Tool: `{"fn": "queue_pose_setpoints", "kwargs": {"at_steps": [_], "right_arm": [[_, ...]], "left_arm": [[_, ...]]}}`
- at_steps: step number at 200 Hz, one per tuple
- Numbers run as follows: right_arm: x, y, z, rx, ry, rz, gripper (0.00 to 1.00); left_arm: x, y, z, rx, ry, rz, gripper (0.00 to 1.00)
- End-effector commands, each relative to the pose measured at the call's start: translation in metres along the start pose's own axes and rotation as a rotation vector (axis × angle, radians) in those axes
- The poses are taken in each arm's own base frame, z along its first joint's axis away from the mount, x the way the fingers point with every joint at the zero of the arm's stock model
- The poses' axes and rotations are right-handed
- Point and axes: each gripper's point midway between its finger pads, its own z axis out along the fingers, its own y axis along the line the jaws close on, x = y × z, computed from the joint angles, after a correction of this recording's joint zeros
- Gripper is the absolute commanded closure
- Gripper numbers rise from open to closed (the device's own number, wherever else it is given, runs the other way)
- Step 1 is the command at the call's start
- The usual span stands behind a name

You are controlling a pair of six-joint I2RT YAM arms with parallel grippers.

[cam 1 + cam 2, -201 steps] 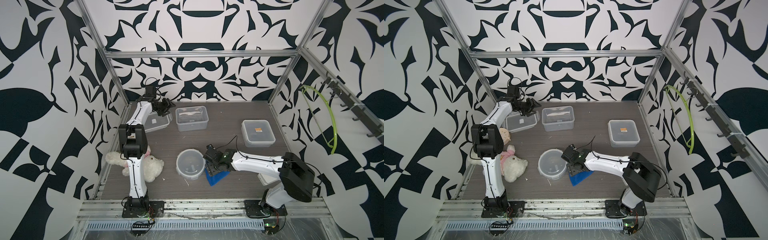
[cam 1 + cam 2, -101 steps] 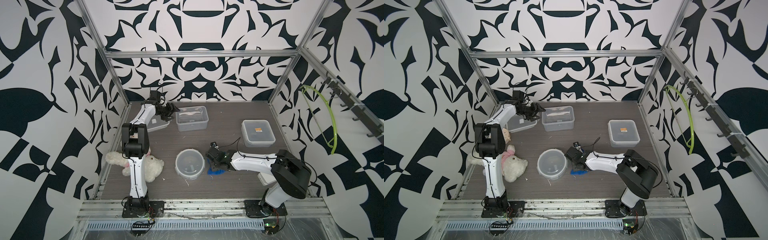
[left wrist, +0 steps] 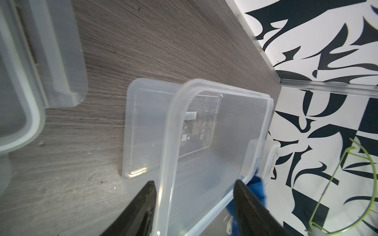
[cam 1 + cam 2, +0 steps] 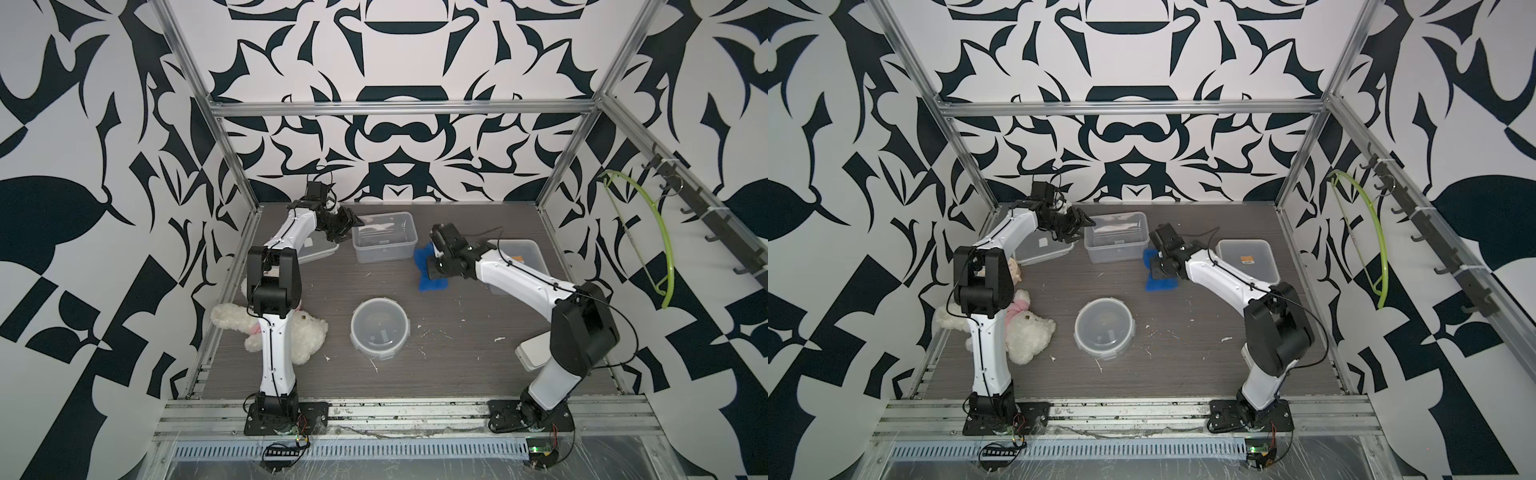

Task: Wipe the insides of the lunch boxes
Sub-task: Pick up the cleaning item at the center of the board, then wipe the dirt inside the lunch box.

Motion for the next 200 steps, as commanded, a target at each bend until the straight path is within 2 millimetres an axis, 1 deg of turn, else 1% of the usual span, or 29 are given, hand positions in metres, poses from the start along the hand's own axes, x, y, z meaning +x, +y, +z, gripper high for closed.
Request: {"fn": "queue_pose_setpoints", "kwargs": {"at_steps": [1,20,27,39,46,52,58,62,66,68,70,78,80,91,101,111,117,128,138,150,160,172,179,181,184,200], "right_arm": [[-0.058,0.032,0.001,-0.1,-0.072,-0.055,1.0],[-0.092,0.062,0.019,-0.193,-0.087,-0.044,1.0],[-0.099,0.073,0.029,-0.229,-0.079,-0.036,1.0],[-0.105,0.093,0.049,-0.287,-0.05,-0.034,1.0],[-0.103,0.104,0.062,-0.309,-0.028,-0.042,1.0],[-0.103,0.114,0.07,-0.329,-0.021,-0.053,1.0],[-0.099,0.123,0.079,-0.348,-0.006,-0.062,1.0],[-0.098,0.13,0.083,-0.359,-0.002,-0.072,1.0],[-0.1,0.137,0.082,-0.375,-0.011,-0.083,1.0],[-0.095,0.14,0.09,-0.378,0.0,-0.088,1.0],[-0.094,0.143,0.093,-0.381,0.002,-0.093,1.0],[-0.09,0.156,0.099,-0.404,-0.001,-0.119,1.0],[-0.089,0.16,0.1,-0.409,-0.002,-0.126,1.0],[-0.086,0.175,0.103,-0.433,-0.018,-0.156,1.0],[-0.083,0.183,0.106,-0.445,-0.023,-0.171,1.0],[-0.081,0.183,0.112,-0.437,-0.026,-0.166,1.0],[-0.081,0.18,0.116,-0.423,-0.029,-0.157,1.0],[-0.083,0.167,0.125,-0.357,-0.037,-0.137,1.0],[-0.088,0.15,0.128,-0.291,-0.052,-0.112,1.0],[-0.098,0.125,0.13,-0.204,-0.081,-0.067,1.0],[-0.109,0.104,0.126,-0.138,-0.115,-0.03,1.0],[-0.121,0.081,0.118,-0.071,-0.153,0.006,1.0],[-0.122,0.064,0.121,-0.019,-0.163,0.022,1.0],[-0.13,0.061,0.111,-0.012,-0.185,0.029,1.0],[-0.133,0.055,0.106,0.004,-0.196,0.037,1.0],[-0.146,0.011,0.095,0.138,-0.236,0.07,1.0]], "left_arm": [[0.007,0.017,0.013,-0.091,0.034,0.012,0.43],[0.008,0.026,0.016,-0.15,0.029,0.024,0.44],[0.008,0.027,0.016,-0.166,0.028,0.03,0.44],[0.009,0.029,0.018,-0.187,0.026,0.036,0.45],[0.009,0.028,0.02,-0.191,0.026,0.042,0.46],[0.01,0.027,0.022,-0.197,0.026,0.046,0.47],[0.01,0.025,0.023,-0.202,0.026,0.053,0.49],[0.011,0.024,0.025,-0.204,0.027,0.059,0.51],[0.011,0.022,0.026,-0.204,0.027,0.065,0.54],[0.012,0.022,0.027,-0.205,0.028,0.068,0.56],[0.012,0.02,0.028,-0.203,0.027,0.073,0.58],[0.013,0.014,0.031,-0.198,0.027,0.091,0.63],[0.016,0.015,0.031,-0.207,0.04,0.087,0.65],[0.02,0.012,0.034,-0.223,0.052,0.104,0.73],[0.023,0.008,0.036,-0.229,0.061,0.116,0.8],[0.025,0.005,0.038,-0.232,0.07,0.121,0.85],[0.027,0.005,0.04,-0.234,0.077,0.122,0.88],[0.029,0.003,0.04,-0.242,0.08,0.128,0.93],[0.032,0.003,0.039,-0.257,0.08,0.134,0.96],[0.035,0.003,0.037,-0.283,0.08,0.143,0.98],[0.038,0.006,0.035,-0.313,0.085,0.148,1.0],[0.041,0.01,0.031,-0.353,0.089,0.154,1.0],[0.044,0.012,0.031,-0.369,0.097,0.16,1.0],[0.045,0.013,0.031,-0.373,0.1,0.162,1.0],[0.046,0.014,0.03,-0.383,0.103,0.162,1.0],[0.052,0.02,0.028,-0.426,0.123,0.169,1.0]]}}
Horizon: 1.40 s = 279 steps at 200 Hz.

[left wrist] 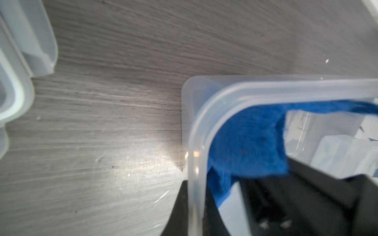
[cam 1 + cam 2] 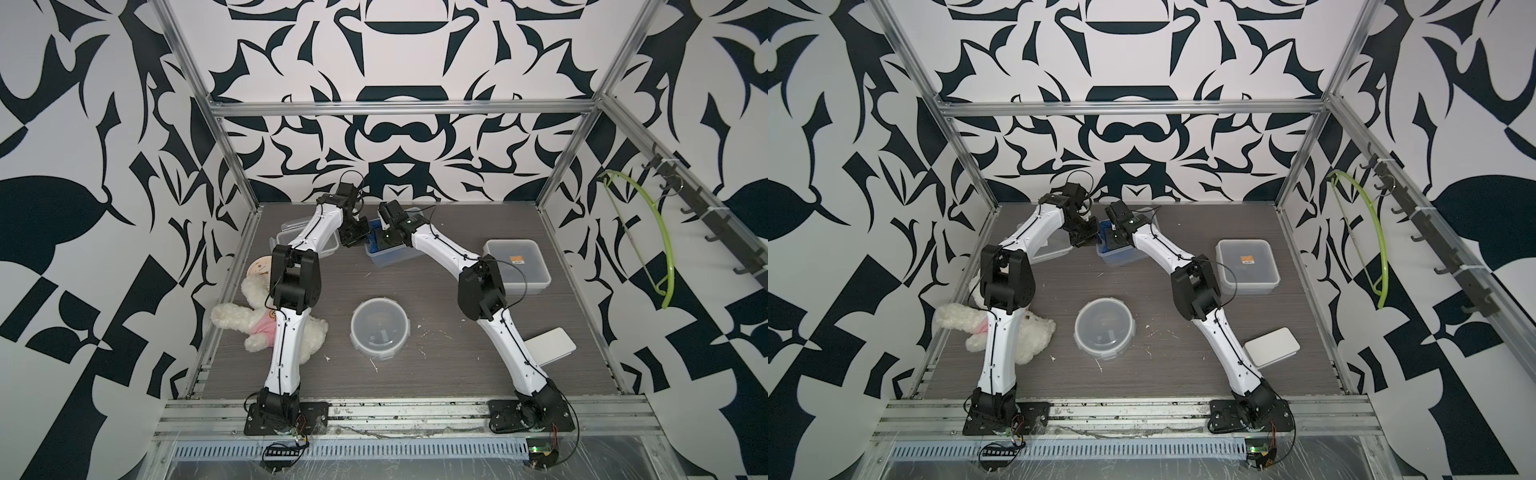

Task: Wipe the insides of the lunch boxes
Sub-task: Wipe the dirt inside the lunch box.

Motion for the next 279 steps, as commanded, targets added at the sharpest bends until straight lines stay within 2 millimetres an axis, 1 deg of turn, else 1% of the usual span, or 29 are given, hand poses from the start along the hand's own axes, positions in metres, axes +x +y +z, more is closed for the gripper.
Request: {"fn": "queue_pose_setpoints", "kwargs": {"at_steps": [1,22,39,50,57,69,77,85,87,94,110,119,135,163,178,186,197,208,217,234,251,260,279], "right_arm": [[-0.075,-0.07,-0.067,0.211,-0.234,0.106,1.0],[-0.077,-0.126,-0.084,0.366,-0.226,0.125,1.0],[-0.068,-0.164,-0.093,0.462,-0.181,0.124,1.0],[-0.059,-0.178,-0.096,0.488,-0.151,0.116,1.0],[-0.054,-0.181,-0.096,0.477,-0.133,0.109,1.0],[-0.043,-0.172,-0.092,0.42,-0.097,0.08,1.0],[-0.037,-0.155,-0.088,0.334,-0.081,0.065,1.0],[-0.029,-0.134,-0.083,0.244,-0.061,0.041,1.0],[-0.027,-0.123,-0.081,0.201,-0.052,0.033,1.0],[-0.018,-0.1,-0.079,0.123,-0.031,0.0,1.0],[0.001,-0.049,-0.08,-0.014,0.017,-0.075,1.0],[0.009,-0.023,-0.081,-0.089,0.02,-0.104,1.0],[0.007,0.019,-0.083,-0.228,-0.014,-0.104,1.0],[-0.013,0.083,-0.075,-0.512,-0.034,-0.022,1.0],[-0.02,0.113,-0.077,-0.678,0.0,0.022,1.0],[-0.019,0.124,-0.078,-0.734,0.027,0.031,1.0],[-0.011,0.129,-0.081,-0.743,0.064,0.026,1.0],[0.003,0.127,-0.084,-0.732,0.104,0.016,1.0],[0.016,0.123,-0.089,-0.728,0.138,0.018,1.0],[0.042,0.111,-0.107,-0.704,0.2,-0.01,1.0],[0.065,0.092,-0.126,-0.628,0.24,-0.055,1.0],[0.075,0.077,-0.133,-0.556,0.251,-0.09,1.0],[0.086,0.034,-0.141,-0.33,0.259,-0.174,1.0]], "left_arm": [[0.015,0.01,0.001,-0.078,0.056,0.018,1.0],[0.024,0.017,0.003,-0.109,0.086,0.021,1.0],[0.029,0.022,0.004,-0.121,0.094,0.023,1.0],[0.03,0.023,0.004,-0.125,0.094,0.024,1.0],[0.03,0.023,0.004,-0.124,0.093,0.024,1.0],[0.028,0.022,0.004,-0.118,0.089,0.025,1.0],[0.026,0.019,0.004,-0.104,0.084,0.024,1.0],[0.024,0.015,0.005,-0.093,0.08,0.021,1.0],[0.023,0.014,0.005,-0.09,0.078,0.021,1.0],[0.021,0.012,0.004,-0.083,0.074,0.019,1.0],[0.014,0.007,0.003,-0.069,0.06,0.016,1.0],[0.011,0.004,0.003,-0.058,0.054,0.018,1.0],[0.009,-0.004,0.005,-0.023,0.057,0.015,1.0],[0.013,-0.011,0.012,-0.017,0.078,0.026,1.0],[0.016,-0.012,0.013,-0.026,0.079,0.037,1.0],[0.015,-0.011,0.012,-0.029,0.073,0.039,1.0],[0.014,-0.011,0.011,-0.032,0.066,0.039,1.0],[0.012,-0.011,0.009,-0.034,0.057,0.044,1.0],[0.009,-0.01,0.008,-0.038,0.046,0.044,1.0],[0.005,-0.009,0.006,-0.042,0.034,0.044,1.0],[0.0,-0.005,0.003,-0.07,0.021,0.051,1.0],[-0.002,-0.002,0.003,-0.086,0.016,0.054,1.0],[-0.004,0.001,0.0,-0.11,0.004,0.064,1.0]]}}
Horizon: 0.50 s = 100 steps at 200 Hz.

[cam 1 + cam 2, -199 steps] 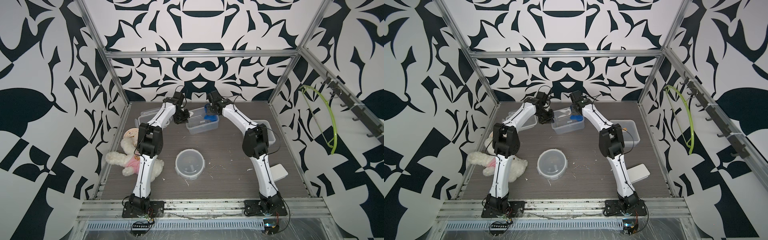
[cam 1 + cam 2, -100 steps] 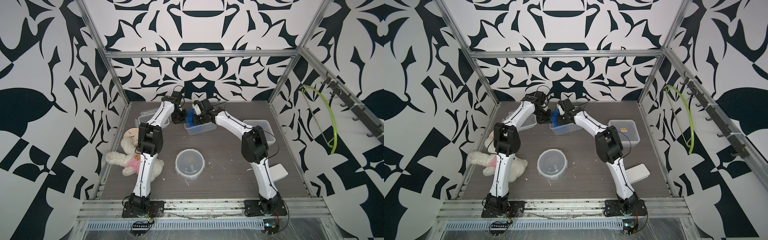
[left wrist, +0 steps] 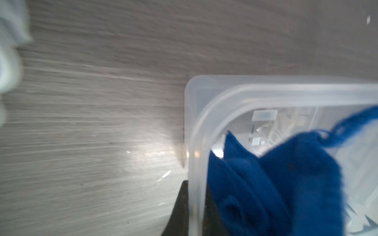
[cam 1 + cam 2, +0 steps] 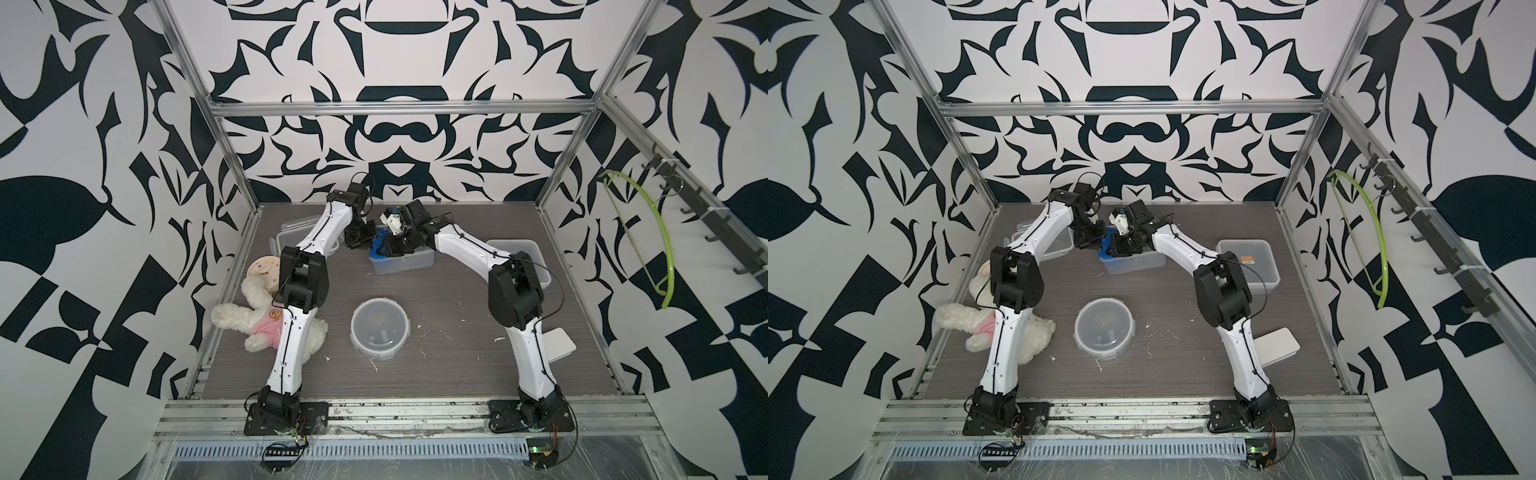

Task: Wipe the insides of the lunch boxes
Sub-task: Wipe the dirt inside the lunch box.

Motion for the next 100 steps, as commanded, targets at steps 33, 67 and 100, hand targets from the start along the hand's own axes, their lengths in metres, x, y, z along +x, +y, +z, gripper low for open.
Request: {"fn": "queue_pose_setpoints", "kwargs": {"at_steps": [33,67,100], "right_arm": [[0.046,-0.08,-0.1,0.632,0.189,-0.166,1.0],[0.018,-0.136,-0.123,0.861,0.157,-0.124,1.0],[-0.035,-0.143,-0.081,0.819,0.076,-0.087,1.0]], "left_arm": [[-0.022,0.017,-0.004,-0.06,-0.08,0.005,1.0],[-0.016,0.015,-0.007,-0.049,-0.074,0.022,1.0],[-0.004,-0.011,-0.004,-0.007,-0.06,0.089,0.99]]}}
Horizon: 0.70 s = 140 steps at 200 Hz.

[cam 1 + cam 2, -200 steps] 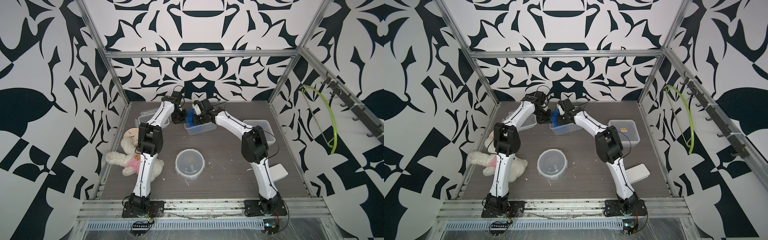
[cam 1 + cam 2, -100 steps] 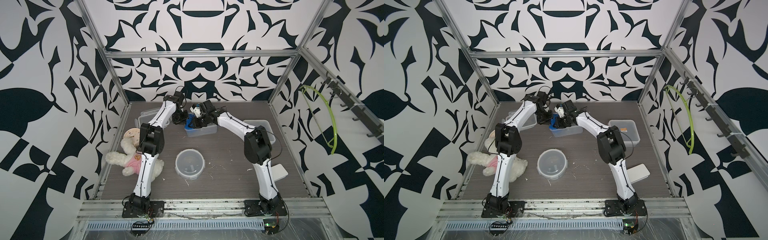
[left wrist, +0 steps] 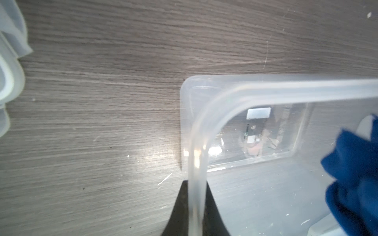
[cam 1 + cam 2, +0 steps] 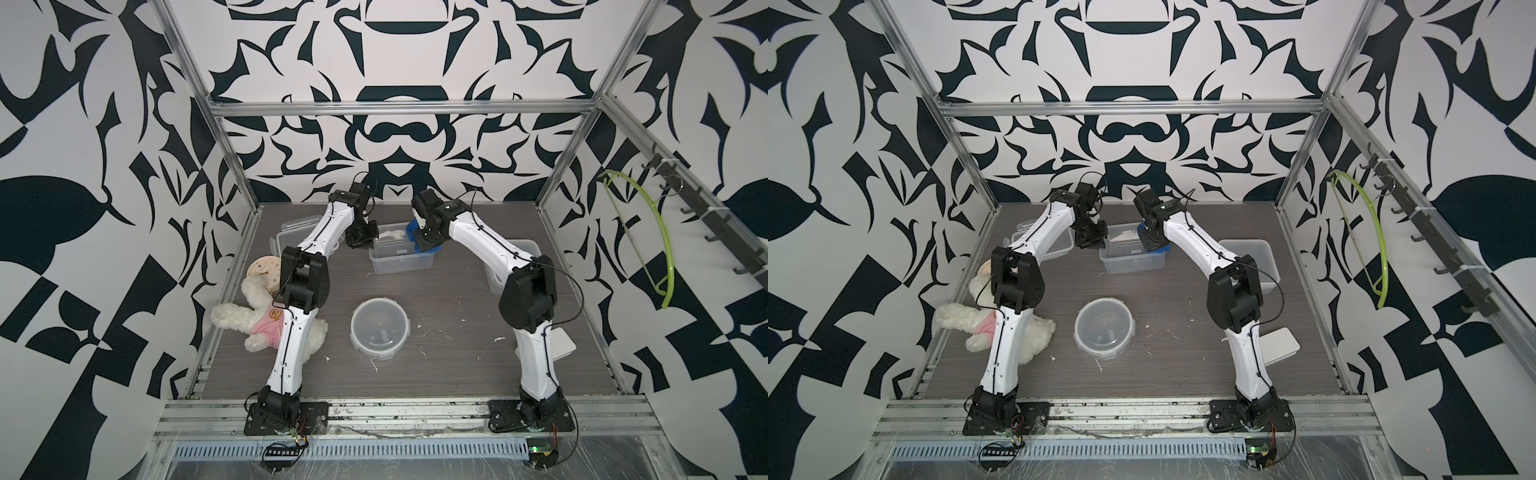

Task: Wipe the insides of the lunch boxes
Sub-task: Wipe the dirt inside the lunch box.

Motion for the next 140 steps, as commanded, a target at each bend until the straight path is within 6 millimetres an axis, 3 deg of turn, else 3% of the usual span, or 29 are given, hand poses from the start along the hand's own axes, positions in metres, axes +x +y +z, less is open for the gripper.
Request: {"fn": "queue_pose_setpoints", "kwargs": {"at_steps": [1,18,41,63,84,100,118,140], "right_arm": [[-0.018,-0.011,0.019,0.082,0.019,0.014,1.0],[-0.035,0.008,0.043,0.035,0.013,0.033,1.0],[-0.034,0.029,0.075,-0.013,0.018,0.061,1.0],[-0.041,0.074,0.086,-0.171,-0.043,0.05,1.0],[-0.059,0.122,0.071,-0.4,-0.137,0.049,1.0],[-0.058,0.152,0.057,-0.58,-0.111,0.042,1.0],[-0.035,0.175,0.039,-0.742,-0.009,0.009,1.0],[0.011,0.164,0.031,-0.713,0.136,-0.059,1.0]], "left_arm": [[0.003,-0.011,-0.005,0.009,-0.018,0.052,0.99],[0.01,-0.02,-0.004,0.021,-0.006,0.068,0.99],[0.017,-0.032,-0.002,0.057,0.008,0.078,0.98],[0.025,-0.048,0.002,0.101,0.02,0.103,0.98],[0.032,-0.062,0.01,0.116,0.037,0.124,0.98],[0.032,-0.066,0.016,0.123,0.042,0.117,0.98],[0.029,-0.064,0.019,0.12,0.036,0.106,0.98],[0.025,-0.059,0.021,0.095,0.028,0.104,0.98]]}}
